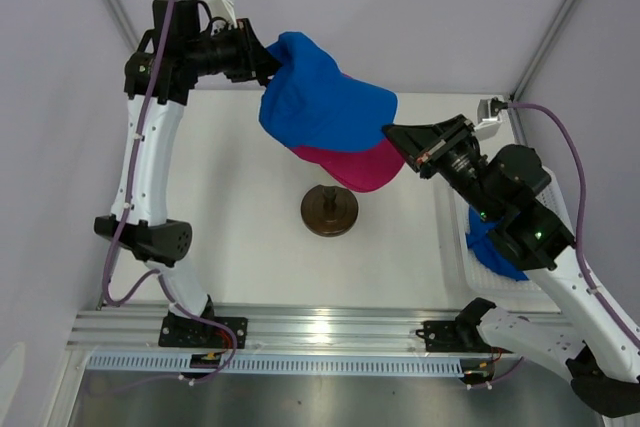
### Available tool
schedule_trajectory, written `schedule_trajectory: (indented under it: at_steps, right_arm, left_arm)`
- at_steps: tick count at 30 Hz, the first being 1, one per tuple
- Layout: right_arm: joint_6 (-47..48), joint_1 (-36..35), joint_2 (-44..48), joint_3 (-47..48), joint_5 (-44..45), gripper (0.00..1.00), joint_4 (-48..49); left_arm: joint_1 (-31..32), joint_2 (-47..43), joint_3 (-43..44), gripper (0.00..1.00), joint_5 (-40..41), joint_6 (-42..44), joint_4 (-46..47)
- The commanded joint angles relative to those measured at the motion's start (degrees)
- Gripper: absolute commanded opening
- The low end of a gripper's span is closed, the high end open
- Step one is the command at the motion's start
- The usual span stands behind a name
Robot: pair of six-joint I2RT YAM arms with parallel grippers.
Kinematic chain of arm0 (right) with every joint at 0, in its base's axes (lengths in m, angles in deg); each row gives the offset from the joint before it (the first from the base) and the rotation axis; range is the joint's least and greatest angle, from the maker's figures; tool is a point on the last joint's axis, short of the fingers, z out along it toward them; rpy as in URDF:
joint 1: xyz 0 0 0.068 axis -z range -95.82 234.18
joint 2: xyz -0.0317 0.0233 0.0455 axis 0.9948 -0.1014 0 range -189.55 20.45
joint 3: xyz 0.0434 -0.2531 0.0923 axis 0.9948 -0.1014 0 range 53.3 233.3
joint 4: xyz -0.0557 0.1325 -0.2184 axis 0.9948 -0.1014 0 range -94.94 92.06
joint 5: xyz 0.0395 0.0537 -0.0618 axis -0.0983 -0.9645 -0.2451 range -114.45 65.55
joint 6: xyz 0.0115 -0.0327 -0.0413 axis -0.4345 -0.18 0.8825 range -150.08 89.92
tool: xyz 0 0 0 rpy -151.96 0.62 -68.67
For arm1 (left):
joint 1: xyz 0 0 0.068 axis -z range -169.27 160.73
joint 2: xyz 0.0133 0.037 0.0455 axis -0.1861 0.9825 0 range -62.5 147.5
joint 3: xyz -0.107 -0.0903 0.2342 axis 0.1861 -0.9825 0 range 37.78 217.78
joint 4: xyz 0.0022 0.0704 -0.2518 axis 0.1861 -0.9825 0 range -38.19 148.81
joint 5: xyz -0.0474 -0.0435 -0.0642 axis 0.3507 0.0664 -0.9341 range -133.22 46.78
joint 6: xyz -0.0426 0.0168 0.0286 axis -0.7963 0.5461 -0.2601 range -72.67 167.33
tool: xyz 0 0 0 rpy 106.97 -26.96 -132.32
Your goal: Stack the hats
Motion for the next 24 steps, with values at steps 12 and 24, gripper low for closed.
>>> schedule_trajectory:
  at_steps: [12,24]
  right_arm:
    - [5.0,-5.0,5.2,-6.8,16.1,0.00,-4.1]
    - [10.2,-4.8,5.0,-8.8,13.2,0.00,-3.9]
  left_arm:
    - [-0.7,3.1,1.8,0.11,-1.2,-0.7,6.9]
    - [3.8,3.2,0.4,0.34,6.0,5.1,3.9]
